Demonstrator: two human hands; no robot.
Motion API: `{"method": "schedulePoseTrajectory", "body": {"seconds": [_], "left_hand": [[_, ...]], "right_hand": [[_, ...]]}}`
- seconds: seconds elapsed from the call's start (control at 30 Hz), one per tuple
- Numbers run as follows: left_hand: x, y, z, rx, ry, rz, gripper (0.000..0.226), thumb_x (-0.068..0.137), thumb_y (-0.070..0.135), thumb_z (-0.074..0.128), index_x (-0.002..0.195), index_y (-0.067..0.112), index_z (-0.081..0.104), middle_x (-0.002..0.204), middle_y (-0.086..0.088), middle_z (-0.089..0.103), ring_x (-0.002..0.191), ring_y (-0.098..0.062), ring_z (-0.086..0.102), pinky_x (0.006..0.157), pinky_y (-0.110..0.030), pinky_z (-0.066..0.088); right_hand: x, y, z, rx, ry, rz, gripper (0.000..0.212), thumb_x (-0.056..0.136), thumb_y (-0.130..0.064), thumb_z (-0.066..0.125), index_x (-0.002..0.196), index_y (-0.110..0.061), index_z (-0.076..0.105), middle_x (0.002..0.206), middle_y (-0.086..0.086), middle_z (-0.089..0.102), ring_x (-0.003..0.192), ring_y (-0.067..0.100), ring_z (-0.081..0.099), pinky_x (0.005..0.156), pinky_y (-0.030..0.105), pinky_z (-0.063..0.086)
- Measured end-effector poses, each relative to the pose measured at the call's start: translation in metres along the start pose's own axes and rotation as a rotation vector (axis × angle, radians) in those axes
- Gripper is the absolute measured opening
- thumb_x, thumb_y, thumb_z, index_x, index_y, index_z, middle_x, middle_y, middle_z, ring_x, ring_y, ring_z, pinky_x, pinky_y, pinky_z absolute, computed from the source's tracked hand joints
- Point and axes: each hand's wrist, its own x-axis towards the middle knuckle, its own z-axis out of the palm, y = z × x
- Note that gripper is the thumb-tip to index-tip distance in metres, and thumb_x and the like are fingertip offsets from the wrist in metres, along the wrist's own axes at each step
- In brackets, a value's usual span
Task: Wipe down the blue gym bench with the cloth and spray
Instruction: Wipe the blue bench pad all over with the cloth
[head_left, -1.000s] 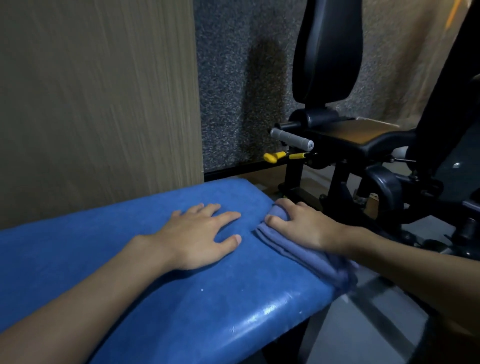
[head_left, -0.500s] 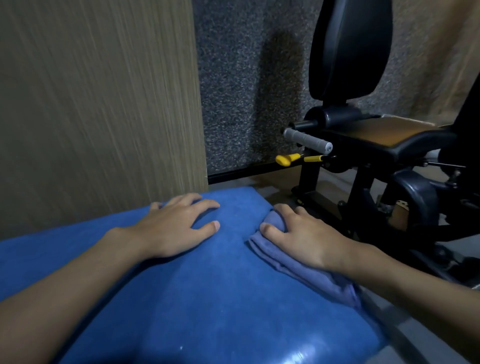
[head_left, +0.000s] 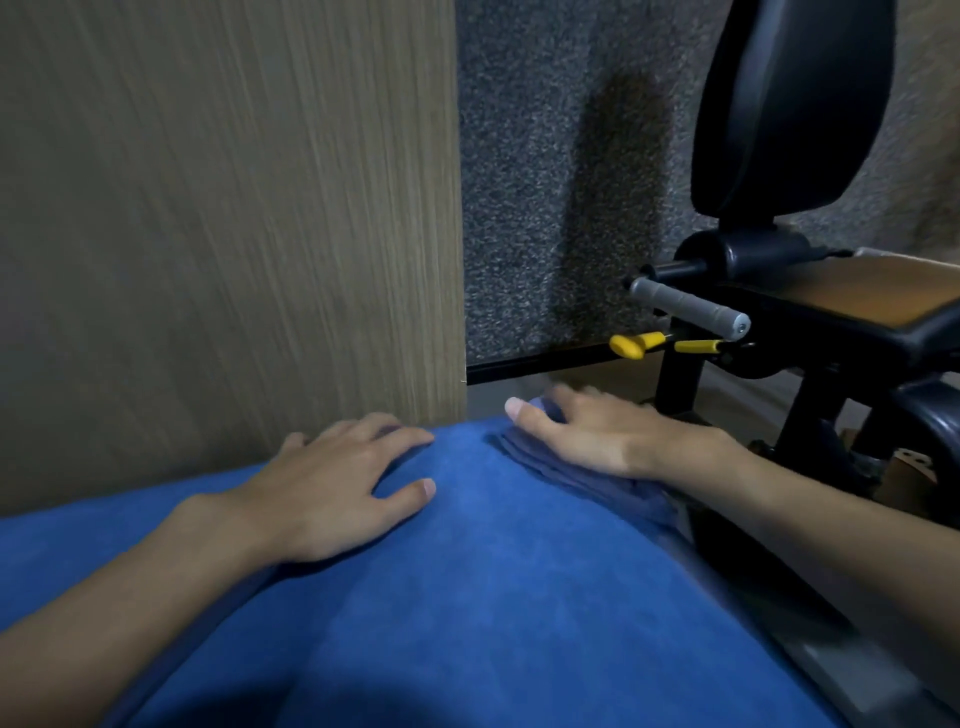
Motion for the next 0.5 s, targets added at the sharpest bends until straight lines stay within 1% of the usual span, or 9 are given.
{"method": "schedulePoseTrajectory", "body": {"seconds": [0.03, 0.1, 0.17, 0.23, 0.3, 0.37, 0.4, 0.43, 0.5], "left_hand": [[-0.002, -0.006, -0.001, 0.015, -0.001, -0.035, 0.084, 0.069, 0.085, 0.006, 0.145, 0.052, 0.018, 0.148, 0.024, 0.027, 0.138, -0.009, 0.031, 0.108, -0.049, 0.032], [-0.008, -0.014, 0.0, 0.033, -0.008, -0.077, 0.085, 0.068, 0.087, 0.005, 0.145, 0.053, 0.017, 0.148, 0.023, 0.03, 0.136, -0.01, 0.034, 0.108, -0.05, 0.032], [-0.015, -0.021, 0.001, 0.025, -0.023, -0.107, 0.085, 0.067, 0.088, 0.005, 0.145, 0.055, 0.015, 0.146, 0.023, 0.031, 0.135, -0.009, 0.035, 0.108, -0.05, 0.031], [-0.021, -0.029, 0.001, 0.009, -0.048, -0.135, 0.085, 0.066, 0.09, 0.006, 0.144, 0.058, 0.012, 0.146, 0.024, 0.031, 0.134, -0.009, 0.037, 0.108, -0.05, 0.031], [-0.026, -0.037, 0.0, -0.018, -0.073, -0.157, 0.083, 0.067, 0.091, 0.008, 0.144, 0.06, 0.01, 0.148, 0.023, 0.03, 0.134, -0.009, 0.039, 0.109, -0.048, 0.031], [-0.028, -0.042, -0.001, -0.043, -0.081, -0.15, 0.081, 0.072, 0.09, 0.016, 0.146, 0.057, 0.011, 0.149, 0.023, 0.029, 0.134, -0.007, 0.039, 0.111, -0.044, 0.03], [-0.029, -0.044, -0.002, -0.064, -0.077, -0.146, 0.078, 0.078, 0.086, 0.023, 0.148, 0.053, 0.012, 0.15, 0.023, 0.028, 0.135, -0.006, 0.037, 0.112, -0.041, 0.03], [-0.03, -0.047, -0.004, -0.092, -0.068, -0.149, 0.074, 0.084, 0.079, 0.03, 0.15, 0.048, 0.014, 0.152, 0.023, 0.027, 0.137, -0.005, 0.035, 0.114, -0.038, 0.029], [-0.033, -0.055, -0.006, -0.129, -0.033, -0.175, 0.068, 0.092, 0.068, 0.036, 0.152, 0.041, 0.018, 0.155, 0.021, 0.026, 0.139, -0.006, 0.033, 0.115, -0.036, 0.029]], "right_hand": [[-0.002, -0.004, 0.005, 0.01, -0.027, -0.008, 0.098, 0.073, -0.092, 0.016, 0.15, -0.03, 0.02, 0.154, 0.006, 0.029, 0.14, 0.034, 0.03, 0.107, 0.052, 0.03], [0.001, -0.01, 0.011, -0.029, -0.014, -0.051, 0.092, 0.076, -0.088, 0.024, 0.148, -0.03, 0.024, 0.152, 0.006, 0.029, 0.138, 0.037, 0.03, 0.104, 0.05, 0.033], [0.013, -0.016, 0.009, -0.075, -0.001, -0.118, 0.087, 0.078, -0.086, 0.026, 0.145, -0.03, 0.029, 0.149, 0.005, 0.035, 0.136, 0.036, 0.032, 0.104, 0.049, 0.033], [0.024, -0.022, 0.004, -0.117, -0.018, -0.186, 0.081, 0.079, -0.084, 0.028, 0.138, -0.029, 0.037, 0.146, 0.002, 0.042, 0.133, 0.032, 0.038, 0.102, 0.047, 0.033], [0.032, -0.029, 0.003, -0.132, -0.041, -0.244, 0.068, 0.08, -0.083, 0.032, 0.123, -0.032, 0.044, 0.139, 0.0, 0.049, 0.128, 0.028, 0.045, 0.097, 0.043, 0.036], [0.037, -0.04, 0.006, -0.136, -0.046, -0.296, 0.054, 0.077, -0.084, 0.032, 0.098, -0.036, 0.043, 0.124, -0.004, 0.057, 0.119, 0.024, 0.052, 0.086, 0.04, 0.036], [0.038, -0.049, 0.008, -0.134, -0.045, -0.321, 0.054, 0.075, -0.086, 0.031, 0.092, -0.036, 0.042, 0.118, -0.005, 0.058, 0.114, 0.023, 0.054, 0.084, 0.04, 0.036], [0.039, -0.059, 0.011, -0.133, -0.046, -0.353, 0.058, 0.072, -0.089, 0.029, 0.09, -0.035, 0.043, 0.114, -0.006, 0.058, 0.112, 0.023, 0.055, 0.084, 0.041, 0.037], [0.038, -0.084, 0.021, -0.132, -0.046, -0.446, 0.069, 0.069, -0.092, 0.021, 0.098, -0.036, 0.048, 0.114, -0.007, 0.058, 0.112, 0.022, 0.054, 0.09, 0.045, 0.038]]}}
